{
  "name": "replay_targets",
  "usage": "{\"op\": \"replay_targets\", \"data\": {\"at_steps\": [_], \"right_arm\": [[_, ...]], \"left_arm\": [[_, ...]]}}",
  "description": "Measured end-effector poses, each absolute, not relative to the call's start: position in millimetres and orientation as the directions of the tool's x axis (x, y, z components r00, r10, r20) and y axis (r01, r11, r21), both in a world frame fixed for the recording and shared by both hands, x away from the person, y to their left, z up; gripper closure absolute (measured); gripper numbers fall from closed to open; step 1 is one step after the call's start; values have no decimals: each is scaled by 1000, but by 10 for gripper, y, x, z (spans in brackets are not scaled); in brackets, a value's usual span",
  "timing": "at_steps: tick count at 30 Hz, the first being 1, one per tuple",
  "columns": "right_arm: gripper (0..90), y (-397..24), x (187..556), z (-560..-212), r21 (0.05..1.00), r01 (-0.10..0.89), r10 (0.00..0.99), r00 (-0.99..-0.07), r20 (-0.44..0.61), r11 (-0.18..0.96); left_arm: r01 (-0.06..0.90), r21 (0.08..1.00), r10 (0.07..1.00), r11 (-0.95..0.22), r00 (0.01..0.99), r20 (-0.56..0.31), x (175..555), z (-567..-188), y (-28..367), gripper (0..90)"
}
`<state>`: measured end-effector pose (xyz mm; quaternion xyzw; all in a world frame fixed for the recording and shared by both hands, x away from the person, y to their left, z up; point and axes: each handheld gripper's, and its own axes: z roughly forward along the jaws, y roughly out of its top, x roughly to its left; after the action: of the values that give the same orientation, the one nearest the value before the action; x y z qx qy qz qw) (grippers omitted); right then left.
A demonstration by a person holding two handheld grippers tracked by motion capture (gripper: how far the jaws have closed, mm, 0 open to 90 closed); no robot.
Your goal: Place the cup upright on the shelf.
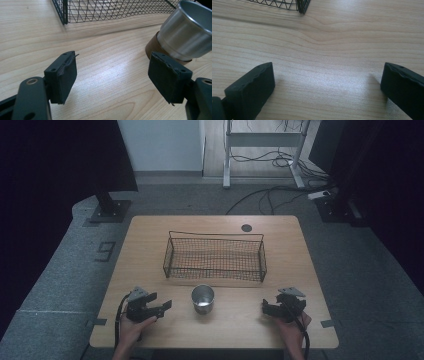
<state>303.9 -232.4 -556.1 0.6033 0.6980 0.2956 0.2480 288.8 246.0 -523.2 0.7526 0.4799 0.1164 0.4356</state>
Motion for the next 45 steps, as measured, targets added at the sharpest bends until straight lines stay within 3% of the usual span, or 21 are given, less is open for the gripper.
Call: {"op": "replay_targets", "data": {"at_steps": [24, 45], "right_arm": [[42, -2370, 2960, -5557, 722, 689, 995, -100, 13, 60], [59, -2369, 2948, -5555, 725, 685, 994, -107, 11, 66]], "left_arm": [[614, 781, 829, -114, 493, -266, 2860, -5136, 2599, 183], [576, 810, 766, -116, 570, -296, 2731, -4861, 2456, 152]]}}
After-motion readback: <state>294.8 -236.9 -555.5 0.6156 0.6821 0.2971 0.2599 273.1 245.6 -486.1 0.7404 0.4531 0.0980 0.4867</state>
